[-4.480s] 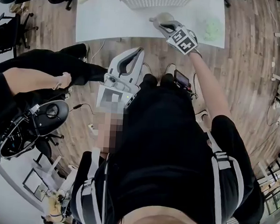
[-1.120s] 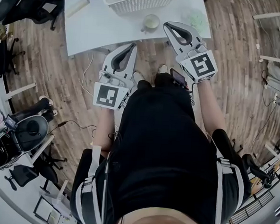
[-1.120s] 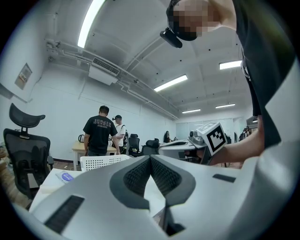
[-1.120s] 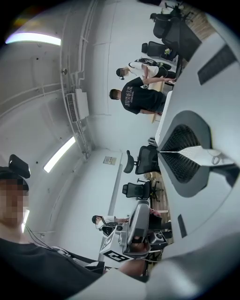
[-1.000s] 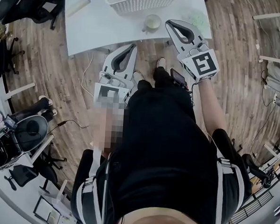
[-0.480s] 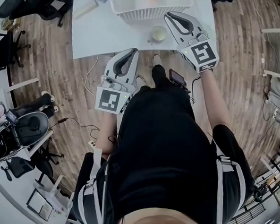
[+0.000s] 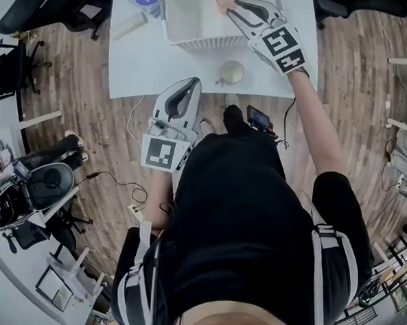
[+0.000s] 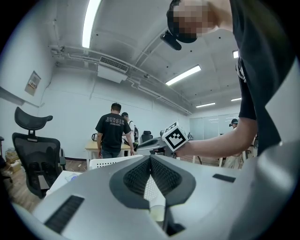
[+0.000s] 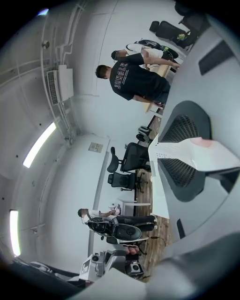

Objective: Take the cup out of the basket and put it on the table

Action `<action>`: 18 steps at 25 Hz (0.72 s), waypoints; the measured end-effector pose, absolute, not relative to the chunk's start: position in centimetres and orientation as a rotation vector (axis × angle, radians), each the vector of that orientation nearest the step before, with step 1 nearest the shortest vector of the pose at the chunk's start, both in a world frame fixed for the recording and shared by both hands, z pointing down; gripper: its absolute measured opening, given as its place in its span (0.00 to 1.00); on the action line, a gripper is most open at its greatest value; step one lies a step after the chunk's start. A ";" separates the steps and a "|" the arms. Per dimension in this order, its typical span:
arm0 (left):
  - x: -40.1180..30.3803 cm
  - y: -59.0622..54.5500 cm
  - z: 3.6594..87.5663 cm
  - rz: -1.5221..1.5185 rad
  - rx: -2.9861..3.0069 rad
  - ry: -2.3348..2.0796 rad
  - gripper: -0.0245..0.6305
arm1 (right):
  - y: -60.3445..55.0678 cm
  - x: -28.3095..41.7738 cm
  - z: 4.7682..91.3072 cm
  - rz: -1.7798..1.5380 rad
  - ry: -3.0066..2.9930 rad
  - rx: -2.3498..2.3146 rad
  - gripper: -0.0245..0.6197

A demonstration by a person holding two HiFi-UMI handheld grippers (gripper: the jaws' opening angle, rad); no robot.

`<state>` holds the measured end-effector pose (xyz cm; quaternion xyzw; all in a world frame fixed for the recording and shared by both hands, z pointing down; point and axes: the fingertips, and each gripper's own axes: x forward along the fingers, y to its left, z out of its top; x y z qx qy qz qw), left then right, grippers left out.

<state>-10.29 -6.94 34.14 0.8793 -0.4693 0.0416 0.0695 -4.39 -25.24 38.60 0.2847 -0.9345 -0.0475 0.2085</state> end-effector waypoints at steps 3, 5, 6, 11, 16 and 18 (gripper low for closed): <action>-10.3 -8.3 33.8 0.142 2.622 -1.447 0.07 | -27.8 -5.2 39.6 -0.121 -2.566 0.728 0.23; -10.5 -9.0 34.0 0.145 2.607 -1.464 0.07 | -29.5 -6.1 40.6 -0.110 -2.546 0.694 0.24; -10.6 -9.4 34.2 0.144 2.604 -1.469 0.07 | -30.4 -6.5 41.2 -0.103 -2.539 0.681 0.24; -10.8 -10.2 34.8 0.158 2.569 -1.498 0.07 | -33.6 -7.6 43.7 -0.074 -2.514 0.648 0.24; -11.0 -10.6 34.9 0.146 2.548 -1.523 0.07 | -35.2 -8.3 47.8 -0.028 -2.455 0.602 0.24; -11.0 -10.7 35.1 0.153 2.534 -1.535 0.07 | -35.4 -8.5 49.6 -0.014 -2.425 0.578 0.24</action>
